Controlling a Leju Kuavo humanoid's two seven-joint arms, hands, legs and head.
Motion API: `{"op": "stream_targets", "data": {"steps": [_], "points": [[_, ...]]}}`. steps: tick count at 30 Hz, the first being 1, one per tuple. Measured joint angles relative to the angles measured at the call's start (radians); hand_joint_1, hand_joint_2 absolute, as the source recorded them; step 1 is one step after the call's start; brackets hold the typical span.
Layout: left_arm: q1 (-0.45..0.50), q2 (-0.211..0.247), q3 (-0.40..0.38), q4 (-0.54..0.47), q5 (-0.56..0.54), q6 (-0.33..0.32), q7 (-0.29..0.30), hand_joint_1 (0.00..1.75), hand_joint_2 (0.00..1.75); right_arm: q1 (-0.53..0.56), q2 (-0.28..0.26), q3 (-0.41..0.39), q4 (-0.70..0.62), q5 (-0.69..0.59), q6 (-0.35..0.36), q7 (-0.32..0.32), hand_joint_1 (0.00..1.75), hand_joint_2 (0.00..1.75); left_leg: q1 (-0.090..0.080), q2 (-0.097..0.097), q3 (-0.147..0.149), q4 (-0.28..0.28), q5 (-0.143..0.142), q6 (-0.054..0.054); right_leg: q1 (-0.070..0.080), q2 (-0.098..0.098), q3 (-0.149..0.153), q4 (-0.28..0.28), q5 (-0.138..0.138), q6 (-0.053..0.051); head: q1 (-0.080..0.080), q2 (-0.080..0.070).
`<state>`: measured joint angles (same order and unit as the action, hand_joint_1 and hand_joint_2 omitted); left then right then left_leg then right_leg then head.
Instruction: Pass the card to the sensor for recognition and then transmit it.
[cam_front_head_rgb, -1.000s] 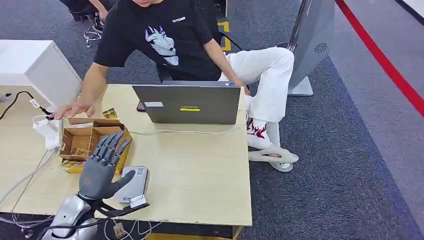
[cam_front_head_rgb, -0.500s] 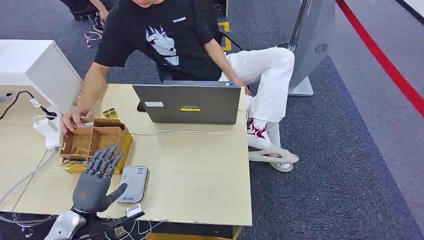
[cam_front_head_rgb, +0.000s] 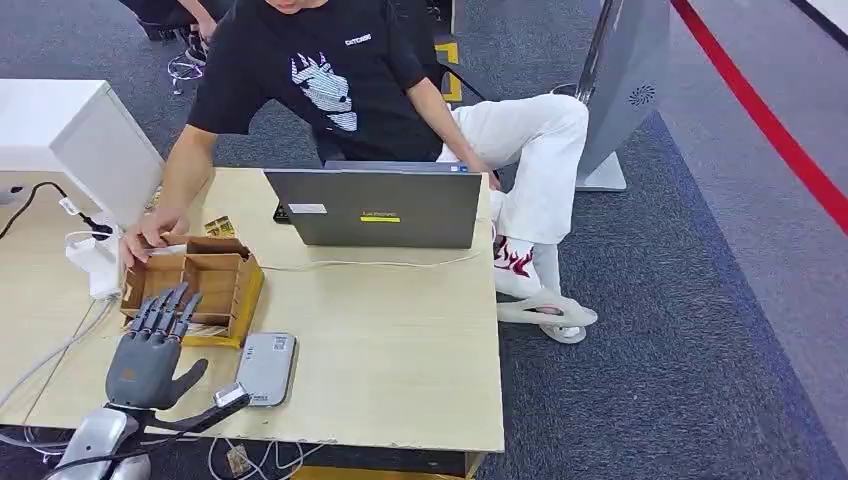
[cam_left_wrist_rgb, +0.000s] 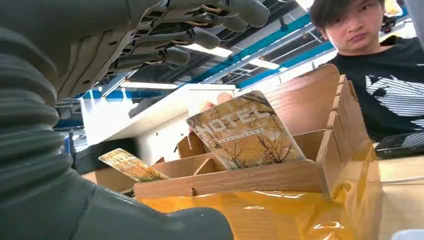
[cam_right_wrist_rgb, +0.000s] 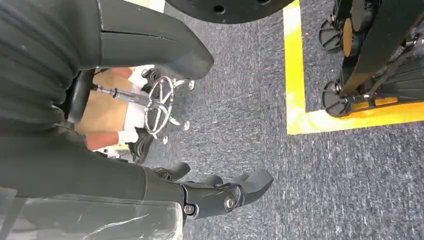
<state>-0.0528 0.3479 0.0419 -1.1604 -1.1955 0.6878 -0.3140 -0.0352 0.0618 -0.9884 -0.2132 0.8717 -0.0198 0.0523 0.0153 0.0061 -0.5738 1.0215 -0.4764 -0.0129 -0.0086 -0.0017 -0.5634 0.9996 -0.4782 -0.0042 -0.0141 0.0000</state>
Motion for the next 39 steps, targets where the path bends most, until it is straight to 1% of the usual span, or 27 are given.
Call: {"op": "stream_targets", "data": {"steps": [5,13,23,24,25,30,34,39], "points": [[-0.009,-0.003,0.007,0.006,-0.015,0.000,-0.001,0.00,1.75,0.000,0.000,-0.008,0.000,0.010,0.001,0.000,0.00,1.75,0.000,0.000,0.000,0.000,0.000,0.000,0.000,0.000,0.000,0.000,0.000,0.000,0.000,0.000],[-0.021,-0.025,0.007,0.009,-0.035,0.000,-0.013,0.00,1.75,-0.001,0.000,-0.013,0.000,0.022,0.003,-0.001,0.00,1.75,0.000,0.000,0.000,0.000,0.000,0.000,0.000,0.000,0.000,0.000,0.000,0.000,0.000,0.000],[-0.040,-0.032,0.006,0.019,-0.040,0.000,-0.010,0.00,1.75,-0.001,0.000,-0.014,0.000,0.029,0.003,-0.004,0.00,1.75,0.000,0.000,0.000,0.000,0.000,0.000,0.000,0.000,0.000,0.000,0.000,0.000,0.000,0.000],[-0.041,-0.032,0.006,0.021,-0.040,0.000,-0.010,1.64,1.75,-0.001,0.000,-0.014,0.000,0.029,0.003,-0.004,0.00,1.75,0.000,0.000,0.000,0.000,0.000,0.000,0.000,0.000,0.000,0.000,0.000,0.000,0.000,0.000],[-0.042,-0.032,0.006,0.023,-0.040,0.000,-0.010,1.75,1.75,-0.001,0.000,-0.014,0.000,0.029,0.003,-0.004,0.00,1.75,0.000,0.000,0.000,0.000,0.000,0.000,0.000,0.000,0.000,0.000,0.000,0.000,0.000,0.000],[-0.044,-0.032,0.006,0.033,-0.038,0.000,-0.006,1.75,1.75,-0.001,0.000,-0.015,0.000,0.029,0.003,-0.004,0.00,1.75,0.000,0.000,0.000,0.000,0.000,0.000,0.000,0.000,0.000,0.000,0.000,0.000,0.000,0.000],[-0.044,-0.031,0.006,0.040,-0.009,0.000,0.003,1.75,1.75,-0.001,0.000,-0.018,0.000,0.030,0.003,-0.004,0.00,1.75,0.000,0.000,0.000,0.000,0.000,0.000,0.000,0.000,0.000,0.000,0.000,0.000,0.000,0.000],[-0.042,-0.026,0.005,0.043,0.000,0.000,0.009,1.75,1.75,-0.001,0.000,-0.025,0.000,0.032,0.003,-0.005,0.00,1.75,0.000,0.000,0.000,0.000,0.000,0.000,0.000,0.000,0.000,0.000,0.000,0.000,0.000,0.000]]}}
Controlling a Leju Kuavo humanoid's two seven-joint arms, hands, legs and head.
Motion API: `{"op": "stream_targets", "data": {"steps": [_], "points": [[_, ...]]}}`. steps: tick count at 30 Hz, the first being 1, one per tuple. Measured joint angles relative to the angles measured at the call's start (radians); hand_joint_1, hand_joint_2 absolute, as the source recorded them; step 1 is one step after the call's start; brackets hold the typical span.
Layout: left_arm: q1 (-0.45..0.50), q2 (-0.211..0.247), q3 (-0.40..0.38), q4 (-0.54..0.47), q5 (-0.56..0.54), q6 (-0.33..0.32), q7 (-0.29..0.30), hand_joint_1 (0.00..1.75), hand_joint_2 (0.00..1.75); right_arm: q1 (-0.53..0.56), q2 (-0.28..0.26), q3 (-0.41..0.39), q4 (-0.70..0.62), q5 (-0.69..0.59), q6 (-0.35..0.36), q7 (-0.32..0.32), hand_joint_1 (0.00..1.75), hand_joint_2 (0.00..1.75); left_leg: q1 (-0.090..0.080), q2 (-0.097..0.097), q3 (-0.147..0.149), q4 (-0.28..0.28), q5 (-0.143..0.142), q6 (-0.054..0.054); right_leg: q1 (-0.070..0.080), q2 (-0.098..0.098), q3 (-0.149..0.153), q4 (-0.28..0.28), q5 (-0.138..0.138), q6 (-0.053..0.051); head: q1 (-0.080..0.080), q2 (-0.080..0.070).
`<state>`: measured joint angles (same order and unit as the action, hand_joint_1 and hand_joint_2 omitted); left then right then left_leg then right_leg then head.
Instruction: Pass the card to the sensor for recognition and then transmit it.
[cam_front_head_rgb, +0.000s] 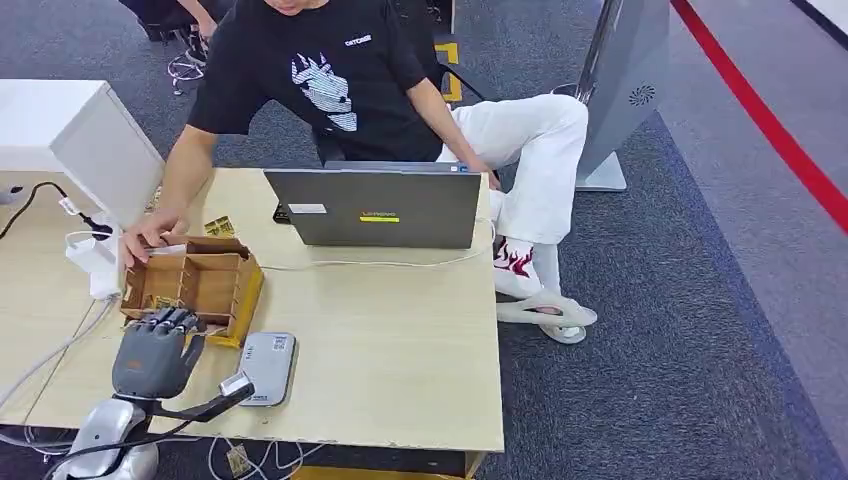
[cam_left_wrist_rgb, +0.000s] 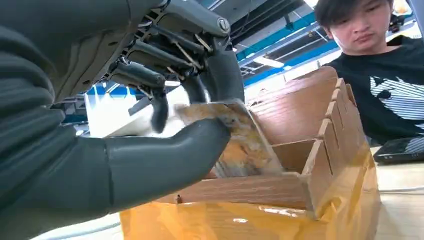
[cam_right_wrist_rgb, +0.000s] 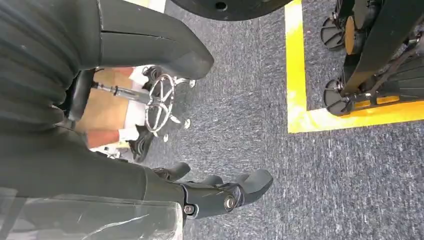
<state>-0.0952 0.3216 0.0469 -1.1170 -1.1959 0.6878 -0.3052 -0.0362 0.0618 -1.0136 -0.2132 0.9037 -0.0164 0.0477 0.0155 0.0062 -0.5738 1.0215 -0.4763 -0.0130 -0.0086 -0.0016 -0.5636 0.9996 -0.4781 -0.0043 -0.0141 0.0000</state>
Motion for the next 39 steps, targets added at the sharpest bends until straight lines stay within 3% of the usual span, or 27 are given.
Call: {"op": "stream_targets", "data": {"steps": [7,9,10,13,17,21,26,30,39], "points": [[0.000,0.002,0.000,0.002,-0.012,0.001,-0.013,1.75,1.75,0.000,0.000,-0.006,0.000,0.006,0.000,-0.001,0.00,1.75,0.000,0.000,0.000,0.000,0.000,0.000,0.000,0.000,0.000,0.000,0.000,0.000,0.000,0.000],[0.005,-0.006,0.007,-0.013,-0.040,0.002,-0.063,1.75,1.75,0.000,0.000,-0.010,0.000,0.011,0.000,-0.001,0.00,1.75,0.000,0.000,0.000,0.000,0.000,0.000,0.000,0.000,0.000,0.000,0.000,0.000,0.000,0.000],[0.012,-0.017,0.019,-0.039,-0.053,0.002,-0.115,1.75,1.75,0.000,0.000,-0.011,0.000,0.014,-0.001,-0.001,0.00,1.75,0.000,0.000,0.000,0.000,0.000,0.000,0.000,0.000,0.000,0.000,0.000,0.000,0.000,0.000],[0.038,-0.077,0.084,-0.143,-0.068,0.003,-0.222,1.75,1.75,0.000,0.000,-0.015,0.000,0.018,-0.002,-0.002,0.00,1.75,-0.001,0.000,0.000,0.000,0.000,0.000,0.000,0.000,0.000,0.000,0.000,0.000,0.002,0.000],[0.048,-0.113,0.135,-0.211,-0.067,0.003,-0.232,1.75,1.75,0.001,0.000,-0.021,0.000,0.019,-0.002,-0.002,0.00,1.75,-0.001,0.000,0.000,0.000,0.000,0.001,0.000,0.000,0.000,0.000,0.000,0.000,0.002,0.000],[0.058,-0.137,0.165,-0.269,-0.039,0.003,-0.283,1.75,1.75,0.000,0.000,-0.024,0.000,0.023,-0.002,-0.003,0.00,1.75,0.000,0.000,0.000,0.000,0.000,0.000,0.000,0.000,0.000,0.000,0.000,0.000,0.002,0.000],[0.040,-0.133,0.189,-0.335,0.003,0.003,-0.245,1.75,1.75,0.000,0.000,-0.029,0.000,0.041,0.000,-0.003,0.00,1.75,0.000,0.000,0.000,0.000,0.000,0.000,0.000,0.000,0.000,0.000,0.000,0.000,0.002,0.000],[0.011,-0.106,0.201,-0.340,0.012,0.003,-0.243,1.75,1.75,-0.004,0.000,-0.029,0.000,0.052,0.001,-0.003,0.00,1.75,0.000,0.000,0.000,0.000,0.000,0.000,0.000,0.000,0.000,0.000,0.000,0.000,0.001,0.000],[-0.019,-0.097,0.201,-0.339,-0.014,0.003,-0.227,1.75,1.75,-0.009,0.000,-0.029,0.000,0.062,0.001,-0.003,0.00,1.75,0.000,0.000,0.000,0.000,0.000,0.000,0.000,0.000,0.000,0.000,0.000,0.000,0.001,0.000]]}}
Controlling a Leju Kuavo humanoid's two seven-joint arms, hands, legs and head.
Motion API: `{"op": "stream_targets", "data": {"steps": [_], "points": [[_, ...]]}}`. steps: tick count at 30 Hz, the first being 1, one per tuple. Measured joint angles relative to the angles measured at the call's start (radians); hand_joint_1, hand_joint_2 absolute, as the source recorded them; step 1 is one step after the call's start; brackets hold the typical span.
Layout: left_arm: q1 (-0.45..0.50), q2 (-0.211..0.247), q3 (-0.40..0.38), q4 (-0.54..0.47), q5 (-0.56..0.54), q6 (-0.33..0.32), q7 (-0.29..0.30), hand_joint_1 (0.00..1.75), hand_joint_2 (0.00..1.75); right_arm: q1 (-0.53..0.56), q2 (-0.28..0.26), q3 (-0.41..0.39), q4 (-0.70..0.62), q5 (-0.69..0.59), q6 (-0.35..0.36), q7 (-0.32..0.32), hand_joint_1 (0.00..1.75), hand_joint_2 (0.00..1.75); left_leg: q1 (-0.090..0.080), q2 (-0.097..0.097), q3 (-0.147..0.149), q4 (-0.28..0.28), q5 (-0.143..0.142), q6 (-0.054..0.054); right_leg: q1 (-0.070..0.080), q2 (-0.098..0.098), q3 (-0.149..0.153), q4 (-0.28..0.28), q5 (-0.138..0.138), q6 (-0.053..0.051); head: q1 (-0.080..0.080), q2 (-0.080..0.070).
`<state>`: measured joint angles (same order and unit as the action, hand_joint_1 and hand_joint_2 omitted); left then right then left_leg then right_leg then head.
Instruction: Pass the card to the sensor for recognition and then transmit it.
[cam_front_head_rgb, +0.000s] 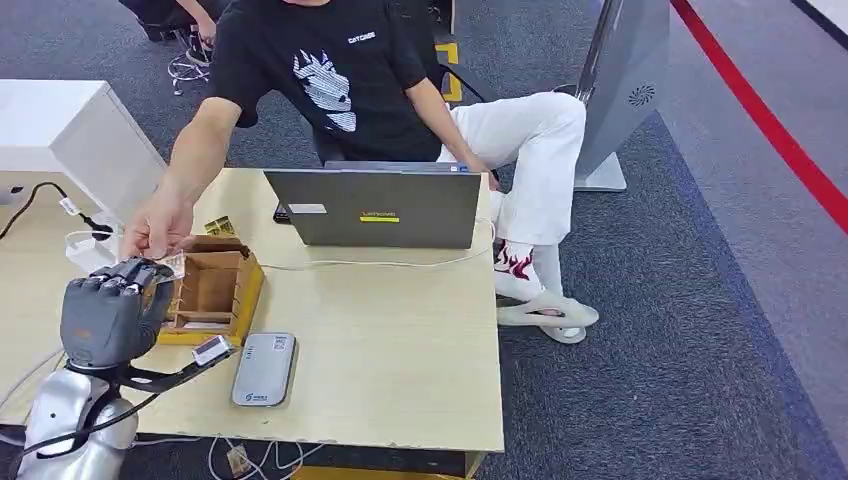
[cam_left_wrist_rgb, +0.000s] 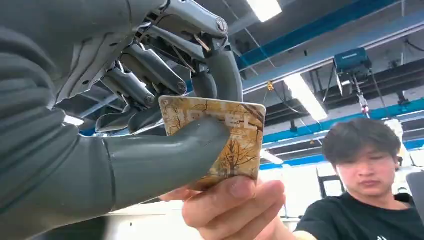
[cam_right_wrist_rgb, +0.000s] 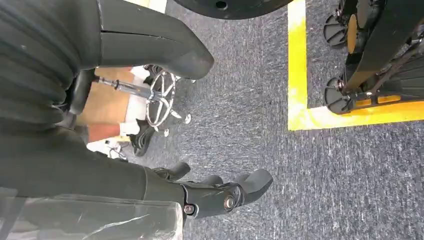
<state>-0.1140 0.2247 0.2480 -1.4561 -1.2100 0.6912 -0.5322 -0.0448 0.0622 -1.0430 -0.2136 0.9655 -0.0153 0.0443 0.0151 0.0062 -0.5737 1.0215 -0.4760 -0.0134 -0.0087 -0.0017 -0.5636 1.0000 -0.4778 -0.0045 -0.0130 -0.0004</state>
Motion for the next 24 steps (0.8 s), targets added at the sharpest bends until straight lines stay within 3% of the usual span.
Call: {"op": "stream_targets", "data": {"steps": [5,6,7,24], "points": [[-0.004,0.000,0.000,0.000,0.000,0.000,0.002,1.69,1.75,0.000,0.000,0.000,0.000,0.001,0.000,0.000,0.00,1.75,0.000,0.000,0.000,0.000,0.000,0.000,0.000,0.000,0.000,0.000,0.000,0.000,0.000,0.000],[-0.005,0.000,0.000,0.001,0.000,0.000,0.001,0.14,1.75,0.000,0.000,0.000,0.000,0.002,0.000,0.000,0.00,1.75,0.000,0.000,0.000,0.000,0.000,0.000,0.000,0.000,0.000,0.000,0.000,0.000,0.000,0.000],[-0.006,0.001,0.000,0.001,0.000,0.000,0.002,0.00,1.75,0.000,0.000,0.000,0.000,0.002,0.000,0.000,0.00,1.75,0.000,0.000,0.000,0.000,0.000,0.000,0.000,0.000,0.000,0.000,0.000,0.000,0.000,0.000],[-0.006,-0.005,0.002,0.001,0.021,0.000,-0.027,0.00,1.75,-0.001,0.000,-0.001,0.000,0.006,0.000,0.000,0.00,1.75,0.000,0.000,0.000,0.000,0.000,0.000,0.000,0.000,0.000,0.000,0.000,0.000,0.000,0.000]]}}
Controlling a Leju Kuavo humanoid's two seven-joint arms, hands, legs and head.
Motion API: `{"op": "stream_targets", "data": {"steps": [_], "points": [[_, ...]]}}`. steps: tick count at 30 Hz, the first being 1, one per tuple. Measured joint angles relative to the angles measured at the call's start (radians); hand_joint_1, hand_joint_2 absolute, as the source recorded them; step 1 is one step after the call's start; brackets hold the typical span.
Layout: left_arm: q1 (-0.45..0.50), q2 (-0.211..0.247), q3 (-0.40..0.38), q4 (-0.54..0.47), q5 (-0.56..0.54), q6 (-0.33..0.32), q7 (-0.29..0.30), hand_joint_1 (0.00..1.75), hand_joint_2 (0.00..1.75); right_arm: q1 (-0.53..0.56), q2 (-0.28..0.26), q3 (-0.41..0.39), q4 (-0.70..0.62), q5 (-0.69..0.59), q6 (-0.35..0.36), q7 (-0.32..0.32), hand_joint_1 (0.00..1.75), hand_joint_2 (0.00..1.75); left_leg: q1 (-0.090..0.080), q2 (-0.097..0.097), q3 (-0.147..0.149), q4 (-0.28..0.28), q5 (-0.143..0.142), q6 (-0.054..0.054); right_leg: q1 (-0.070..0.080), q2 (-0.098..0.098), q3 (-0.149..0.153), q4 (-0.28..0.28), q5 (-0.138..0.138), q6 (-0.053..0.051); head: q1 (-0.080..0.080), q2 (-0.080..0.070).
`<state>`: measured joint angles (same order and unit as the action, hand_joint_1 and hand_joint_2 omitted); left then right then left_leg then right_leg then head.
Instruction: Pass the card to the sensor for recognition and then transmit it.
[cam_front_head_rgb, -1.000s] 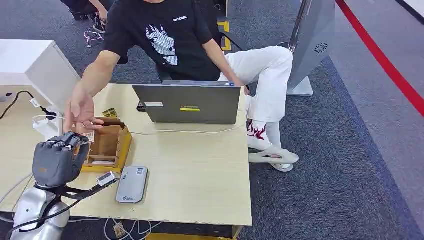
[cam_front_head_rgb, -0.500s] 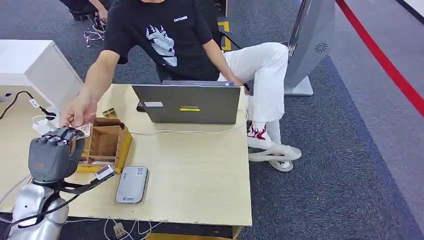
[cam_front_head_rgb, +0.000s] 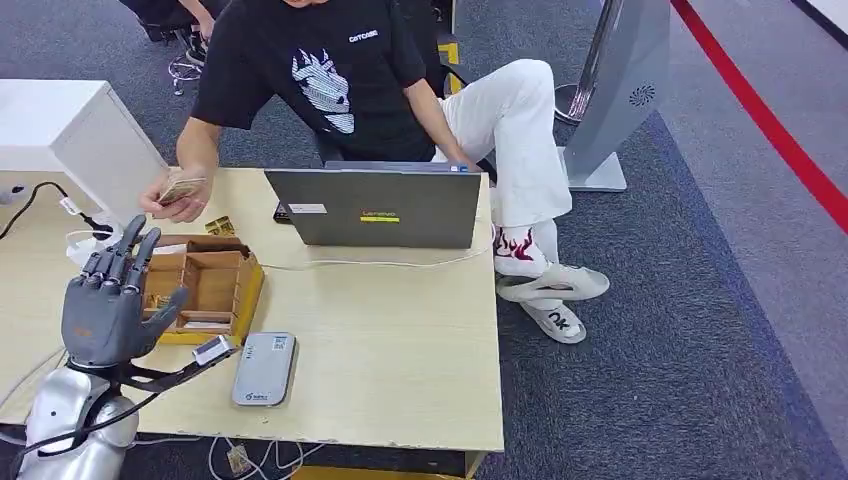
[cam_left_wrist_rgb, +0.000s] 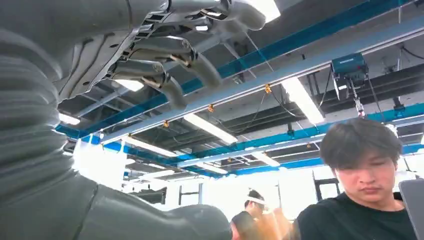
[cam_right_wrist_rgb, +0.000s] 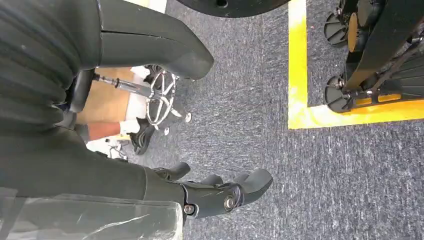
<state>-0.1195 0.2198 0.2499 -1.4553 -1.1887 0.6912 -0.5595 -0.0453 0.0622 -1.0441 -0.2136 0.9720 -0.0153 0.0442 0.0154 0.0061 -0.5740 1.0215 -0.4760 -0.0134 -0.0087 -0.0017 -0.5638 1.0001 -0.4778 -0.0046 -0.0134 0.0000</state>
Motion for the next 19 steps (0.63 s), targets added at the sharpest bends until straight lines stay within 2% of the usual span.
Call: {"op": "stream_targets", "data": {"steps": [6,7,8,9,10,11,13,14,16,19], "points": [[0.000,0.000,0.001,0.000,0.002,0.000,-0.003,0.00,1.75,0.000,0.000,0.000,0.000,0.001,0.000,0.000,0.00,1.75,0.000,0.000,0.000,0.000,0.000,0.000,0.000,0.000,0.000,0.000,0.000,0.000,0.000,0.000],[0.002,-0.020,0.029,-0.004,0.048,0.000,-0.057,0.00,1.75,0.000,0.002,0.000,0.000,0.010,-0.002,-0.001,0.00,1.75,0.000,0.000,0.000,0.000,0.000,0.000,0.000,0.000,0.000,0.001,0.000,0.000,0.000,0.000],[0.005,-0.025,0.038,-0.007,0.063,0.000,-0.069,0.00,1.75,0.000,0.003,0.000,0.000,0.013,-0.003,-0.002,0.00,1.75,0.000,0.000,-0.001,0.000,0.000,0.000,0.000,0.000,0.000,0.001,0.000,0.000,0.000,0.000],[0.043,-0.059,0.153,-0.072,0.307,0.001,-0.127,0.00,1.75,0.000,0.024,0.000,0.000,0.034,-0.027,-0.004,0.00,1.75,0.000,0.003,0.000,0.000,0.000,0.000,0.000,0.003,0.000,0.001,0.000,0.000,0.000,0.000],[0.089,-0.090,0.279,-0.130,0.635,0.006,-0.135,0.00,1.75,-0.002,0.049,0.000,0.000,0.038,-0.048,-0.004,0.00,1.75,0.000,0.001,0.000,0.000,-0.001,0.000,0.000,0.001,-0.001,0.001,-0.002,-0.002,0.000,0.000],[0.118,-0.095,0.369,-0.114,1.001,-0.016,-0.137,0.00,1.75,-0.006,0.066,0.000,0.000,0.037,-0.056,-0.004,0.00,1.75,0.002,0.001,-0.001,-0.001,-0.001,-0.001,0.002,0.001,-0.001,0.001,-0.003,-0.003,0.000,0.000],[0.115,-0.095,0.431,-0.076,1.168,-0.111,-0.138,0.00,1.75,-0.007,0.069,-0.005,0.000,0.034,-0.056,-0.003,0.00,1.75,0.002,0.000,-0.001,-0.001,-0.001,-0.001,0.002,-0.001,0.000,0.001,-0.003,-0.003,0.000,0.000],[0.111,-0.098,0.485,-0.041,1.249,-0.199,-0.138,0.00,1.75,-0.008,0.069,-0.007,0.000,0.033,-0.056,-0.003,0.00,1.75,0.002,0.000,-0.001,-0.001,-0.001,-0.001,0.002,-0.001,0.000,0.001,-0.003,-0.003,-0.001,0.000],[0.097,-0.116,0.608,0.039,1.354,-0.320,-0.138,0.00,1.75,-0.007,0.069,-0.013,-0.001,0.027,-0.050,-0.002,0.00,1.75,0.003,0.001,-0.001,-0.001,-0.001,-0.001,0.002,0.000,0.000,0.001,-0.003,-0.003,0.000,0.000],[0.078,-0.173,0.794,0.129,1.369,-0.332,-0.139,0.00,1.75,-0.005,0.056,-0.030,-0.004,0.021,-0.025,-0.002,0.00,1.75,0.001,0.002,0.000,-0.001,-0.001,-0.001,0.002,0.001,-0.001,0.000,-0.002,-0.003,-0.002,0.000]]}}
